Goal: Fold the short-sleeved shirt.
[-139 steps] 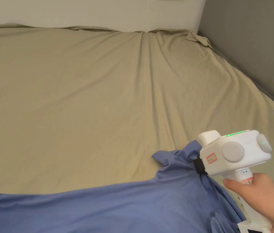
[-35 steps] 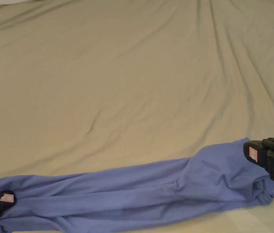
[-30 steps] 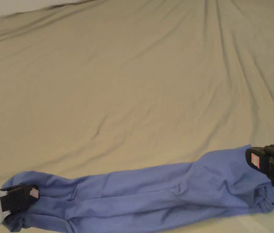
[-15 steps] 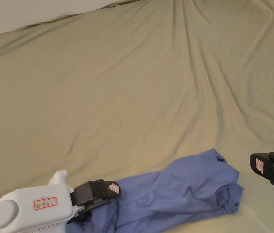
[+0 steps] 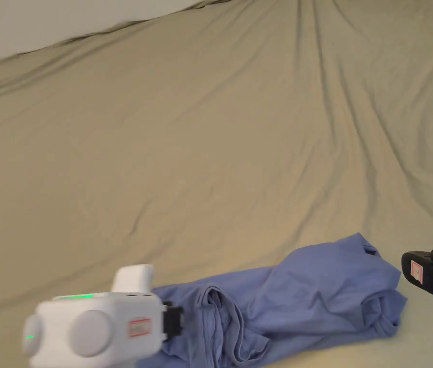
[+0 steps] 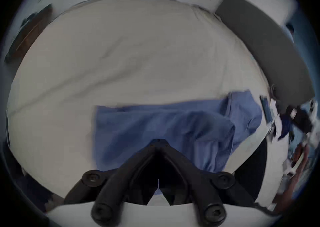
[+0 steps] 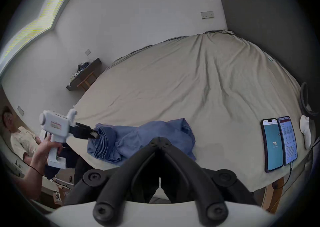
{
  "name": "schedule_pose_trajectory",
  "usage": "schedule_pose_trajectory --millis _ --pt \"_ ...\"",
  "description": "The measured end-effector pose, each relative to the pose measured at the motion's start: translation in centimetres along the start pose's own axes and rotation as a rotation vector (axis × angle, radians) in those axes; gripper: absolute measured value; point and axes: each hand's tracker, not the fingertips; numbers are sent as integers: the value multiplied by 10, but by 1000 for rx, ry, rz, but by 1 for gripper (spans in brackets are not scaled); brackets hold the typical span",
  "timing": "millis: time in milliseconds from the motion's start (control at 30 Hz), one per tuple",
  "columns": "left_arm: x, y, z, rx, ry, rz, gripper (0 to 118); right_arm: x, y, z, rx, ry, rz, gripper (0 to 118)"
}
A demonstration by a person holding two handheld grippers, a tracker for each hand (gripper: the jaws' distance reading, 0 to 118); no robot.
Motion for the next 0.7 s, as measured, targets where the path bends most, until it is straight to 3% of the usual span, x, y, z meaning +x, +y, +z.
schedule_pose_trajectory --millis 67,200,267,467,700 --pt "35 6 -31 -64 -28 -70 0 3 -1 1 -8 -10 -5 2" --pt "97 12 -46 -102 209 -332 0 10 -3 6 -12 -36 -16 2" --pt "111 15 -36 -84 217 -419 0 14 -4 8 -7 -39 -25 2" --pt "111 23 8 -22 -76 -306 0 17 -3 14 14 -46 -41 2" --pt "14 10 102 224 -493 61 0 5 0 23 32 -11 -31 2"
